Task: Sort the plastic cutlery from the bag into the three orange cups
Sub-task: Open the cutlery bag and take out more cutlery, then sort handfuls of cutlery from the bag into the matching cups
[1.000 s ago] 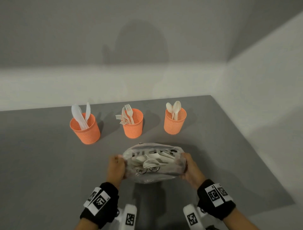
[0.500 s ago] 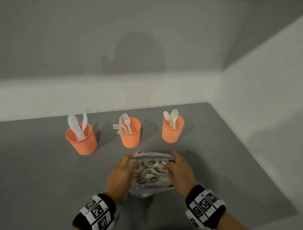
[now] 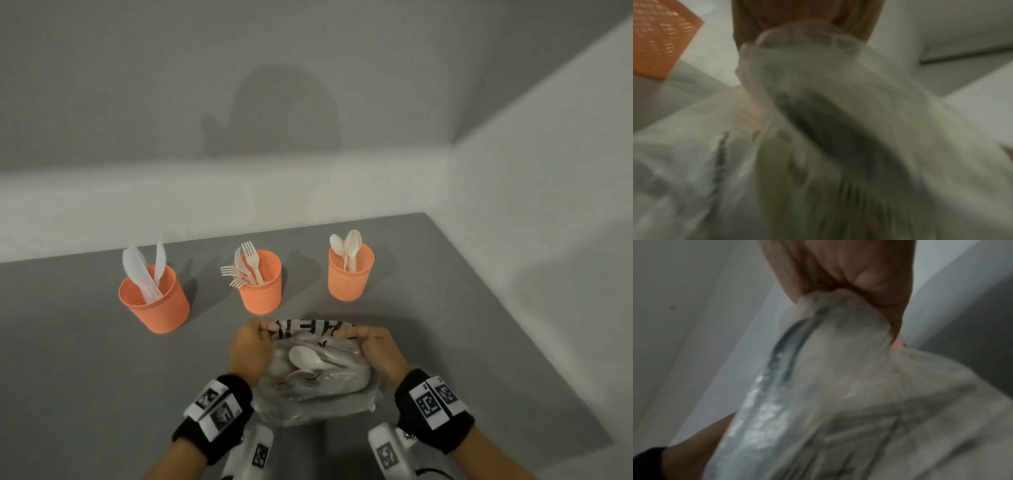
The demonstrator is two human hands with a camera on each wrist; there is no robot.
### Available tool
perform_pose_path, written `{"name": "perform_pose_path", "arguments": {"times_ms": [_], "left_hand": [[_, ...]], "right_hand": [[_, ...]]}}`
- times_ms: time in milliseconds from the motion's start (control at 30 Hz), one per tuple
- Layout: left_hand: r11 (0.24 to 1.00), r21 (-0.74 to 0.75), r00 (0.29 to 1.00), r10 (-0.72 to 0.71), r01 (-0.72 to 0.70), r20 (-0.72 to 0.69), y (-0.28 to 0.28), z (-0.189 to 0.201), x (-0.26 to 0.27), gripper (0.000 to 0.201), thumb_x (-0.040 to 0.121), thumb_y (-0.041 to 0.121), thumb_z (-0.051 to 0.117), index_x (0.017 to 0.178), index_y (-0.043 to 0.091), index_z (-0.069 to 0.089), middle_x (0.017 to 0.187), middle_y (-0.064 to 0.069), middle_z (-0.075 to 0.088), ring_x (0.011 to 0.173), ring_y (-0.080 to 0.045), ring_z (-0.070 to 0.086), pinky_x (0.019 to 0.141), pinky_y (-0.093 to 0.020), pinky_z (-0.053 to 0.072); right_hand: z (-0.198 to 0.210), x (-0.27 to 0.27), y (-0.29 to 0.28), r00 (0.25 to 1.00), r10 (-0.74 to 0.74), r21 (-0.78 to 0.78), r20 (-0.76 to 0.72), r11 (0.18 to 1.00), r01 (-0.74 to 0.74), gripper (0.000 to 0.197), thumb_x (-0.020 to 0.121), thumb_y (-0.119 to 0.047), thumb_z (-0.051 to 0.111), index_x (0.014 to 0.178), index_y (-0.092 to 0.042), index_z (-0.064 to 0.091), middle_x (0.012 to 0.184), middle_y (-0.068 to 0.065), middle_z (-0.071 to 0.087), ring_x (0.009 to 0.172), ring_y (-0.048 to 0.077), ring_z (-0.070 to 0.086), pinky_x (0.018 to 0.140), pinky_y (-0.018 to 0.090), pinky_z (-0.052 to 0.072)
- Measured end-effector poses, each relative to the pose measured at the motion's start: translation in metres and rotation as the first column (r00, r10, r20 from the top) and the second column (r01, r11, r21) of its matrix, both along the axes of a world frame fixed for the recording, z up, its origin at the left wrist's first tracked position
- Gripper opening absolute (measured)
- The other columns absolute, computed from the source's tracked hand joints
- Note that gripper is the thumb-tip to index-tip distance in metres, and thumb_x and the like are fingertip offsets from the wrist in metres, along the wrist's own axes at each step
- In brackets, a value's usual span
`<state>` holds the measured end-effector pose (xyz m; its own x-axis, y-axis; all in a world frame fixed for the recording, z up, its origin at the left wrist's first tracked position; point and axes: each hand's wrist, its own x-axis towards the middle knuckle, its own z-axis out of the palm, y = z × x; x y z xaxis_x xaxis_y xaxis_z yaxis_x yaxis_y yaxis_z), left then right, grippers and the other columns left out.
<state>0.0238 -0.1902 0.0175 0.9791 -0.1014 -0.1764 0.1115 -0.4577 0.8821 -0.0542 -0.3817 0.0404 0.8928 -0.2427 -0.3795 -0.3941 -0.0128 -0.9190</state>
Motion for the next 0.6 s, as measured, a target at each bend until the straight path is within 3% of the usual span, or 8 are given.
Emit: {"name": "perform_pose_path", "arguments": {"times_ms": [67, 100, 167, 267, 367, 467, 533, 600], "left_hand": [[0.984, -0.179, 0.977, -0.018, -0.021, -0.215, 0.001, 0.000, 0.013, 0.047, 0.087, -0.014, 0.029, 0.066, 0.011, 0.063, 0.066, -0.005, 0.065, 0.055, -0.016, 0.058, 0.041, -0.015, 0.041], [0.978, -0.210, 0.955, -0.064, 0.002, -0.288, 0.001, -0.001, 0.017, 0.050, 0.089, -0.012, 0.028, 0.067, 0.011, 0.067, 0.067, -0.007, 0.067, 0.051, -0.016, 0.056, 0.036, -0.015, 0.038], [0.973, -0.210, 0.932, -0.158, 0.092, -0.325, -0.007, -0.003, 0.021, 0.047, 0.092, -0.006, 0.031, 0.074, 0.010, 0.072, 0.078, -0.012, 0.071, 0.061, -0.022, 0.056, 0.041, -0.019, 0.038], [0.954, -0.209, 0.926, -0.267, 0.215, -0.268, -0.037, 0.004, 0.021, 0.042, 0.090, -0.008, 0.030, 0.076, 0.008, 0.066, 0.081, -0.008, 0.066, 0.068, -0.017, 0.055, 0.047, -0.018, 0.040], [0.910, -0.177, 0.904, -0.401, 0.374, -0.151, -0.081, 0.018, 0.021, 0.043, 0.088, -0.014, 0.028, 0.072, 0.013, 0.058, 0.079, 0.002, 0.060, 0.072, -0.008, 0.053, 0.061, -0.011, 0.044], [0.857, -0.108, 0.860, -0.510, 0.504, -0.028, -0.128, 0.024, 0.023, 0.043, 0.087, -0.013, 0.031, 0.070, 0.019, 0.054, 0.080, 0.005, 0.059, 0.076, -0.007, 0.053, 0.079, -0.022, 0.040], [0.845, -0.060, 0.847, -0.530, 0.531, 0.031, -0.156, 0.028, 0.022, 0.043, 0.086, -0.011, 0.033, 0.068, 0.022, 0.052, 0.080, 0.004, 0.059, 0.080, -0.012, 0.054, 0.078, -0.020, 0.040], [0.833, -0.025, 0.832, -0.550, 0.553, 0.068, -0.180, 0.031, 0.021, 0.044, 0.084, -0.013, 0.033, 0.063, 0.022, 0.050, 0.076, 0.003, 0.058, 0.083, -0.015, 0.053, 0.073, -0.016, 0.040]], "right_hand": [[0.003, -0.002, -0.009, 0.999, 0.016, 0.001, -0.034, 1.000, -0.016, 0.054, 0.079, 0.021, 0.022, 0.092, 0.002, 0.071, 0.093, 0.009, 0.068, 0.077, 0.014, 0.064, 0.067, 0.012, 0.054], [0.004, -0.004, -0.015, 0.999, 0.013, 0.002, -0.046, 1.000, -0.013, 0.053, 0.081, 0.020, 0.022, 0.096, 0.005, 0.070, 0.093, 0.010, 0.068, 0.073, 0.010, 0.065, 0.064, 0.011, 0.054], [0.004, -0.011, -0.028, 0.998, -0.020, 0.042, -0.059, 0.999, 0.022, 0.052, 0.081, 0.020, 0.022, 0.093, 0.004, 0.070, 0.092, 0.011, 0.069, 0.071, 0.009, 0.067, 0.065, 0.015, 0.055], [0.008, -0.025, -0.052, 0.993, -0.101, 0.075, -0.058, 0.992, 0.105, 0.057, 0.077, 0.020, 0.022, 0.084, -0.005, 0.073, 0.096, 0.018, 0.071, 0.080, 0.022, 0.066, 0.080, 0.029, 0.055], [0.014, -0.038, -0.082, 0.984, -0.173, 0.004, -0.032, 0.985, 0.173, 0.056, 0.076, 0.021, 0.024, 0.084, -0.008, 0.071, 0.099, 0.014, 0.069, 0.080, 0.021, 0.063, 0.070, 0.017, 0.054], [0.025, -0.054, -0.113, 0.968, -0.250, -0.085, 0.025, 0.964, 0.251, 0.053, 0.077, 0.025, 0.024, 0.103, 0.004, 0.066, 0.112, 0.016, 0.063, 0.090, 0.024, 0.059, 0.064, 0.006, 0.051], [0.031, -0.066, -0.129, 0.952, -0.293, -0.179, 0.093, 0.935, 0.306, 0.052, 0.078, 0.028, 0.023, 0.112, 0.012, 0.059, 0.115, 0.015, 0.058, 0.101, 0.021, 0.054, 0.070, 0.001, 0.046], [0.032, -0.076, -0.138, 0.946, -0.297, -0.297, 0.126, 0.899, 0.322, 0.053, 0.077, 0.029, 0.026, 0.115, 0.010, 0.058, 0.118, 0.018, 0.058, 0.108, 0.017, 0.050, 0.082, 0.003, 0.041]]}}
